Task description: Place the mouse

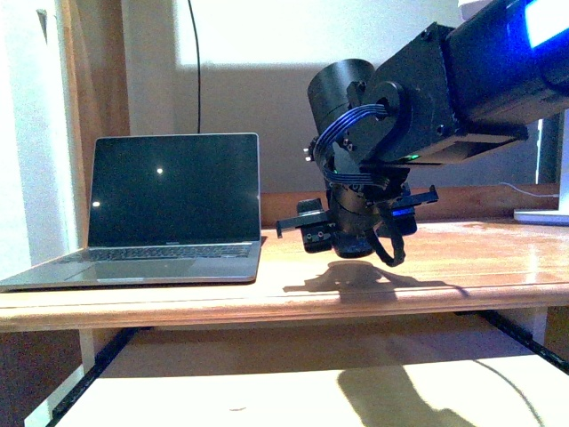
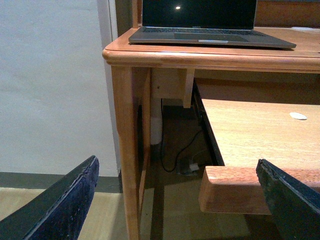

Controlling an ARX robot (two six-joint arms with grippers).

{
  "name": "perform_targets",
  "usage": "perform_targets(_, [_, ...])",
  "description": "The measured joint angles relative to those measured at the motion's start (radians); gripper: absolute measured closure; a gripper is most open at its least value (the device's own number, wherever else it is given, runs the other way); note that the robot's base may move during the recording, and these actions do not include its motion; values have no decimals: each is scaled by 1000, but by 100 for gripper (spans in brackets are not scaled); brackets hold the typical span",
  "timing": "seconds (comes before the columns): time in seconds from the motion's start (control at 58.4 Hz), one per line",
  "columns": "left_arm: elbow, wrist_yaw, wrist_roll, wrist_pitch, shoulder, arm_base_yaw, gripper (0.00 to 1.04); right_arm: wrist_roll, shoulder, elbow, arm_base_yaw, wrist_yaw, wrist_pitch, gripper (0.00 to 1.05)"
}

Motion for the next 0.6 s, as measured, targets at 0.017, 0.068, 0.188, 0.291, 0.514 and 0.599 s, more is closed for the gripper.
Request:
perform_targets(0.017, [0, 0, 0, 0, 0, 0, 8, 0, 10, 10, 2, 0, -2, 49])
perform_targets(0.068, [0, 0, 0, 0, 0, 0, 8, 0, 28, 25, 5, 1, -4, 49])
perform_targets(0.188, [0, 0, 0, 0, 0, 0, 8, 12, 63, 50, 17, 22, -22, 49])
perform_targets(0.291, [0, 0, 0, 0, 0, 0, 8, 27, 70, 61, 20, 32, -28, 49])
perform_targets(0.514, [0, 0, 0, 0, 0, 0, 8, 42, 64, 43, 19, 27, 39, 25])
perform_targets(0.599, [0, 0, 0, 0, 0, 0, 8, 52, 40, -1, 11, -6, 94, 14])
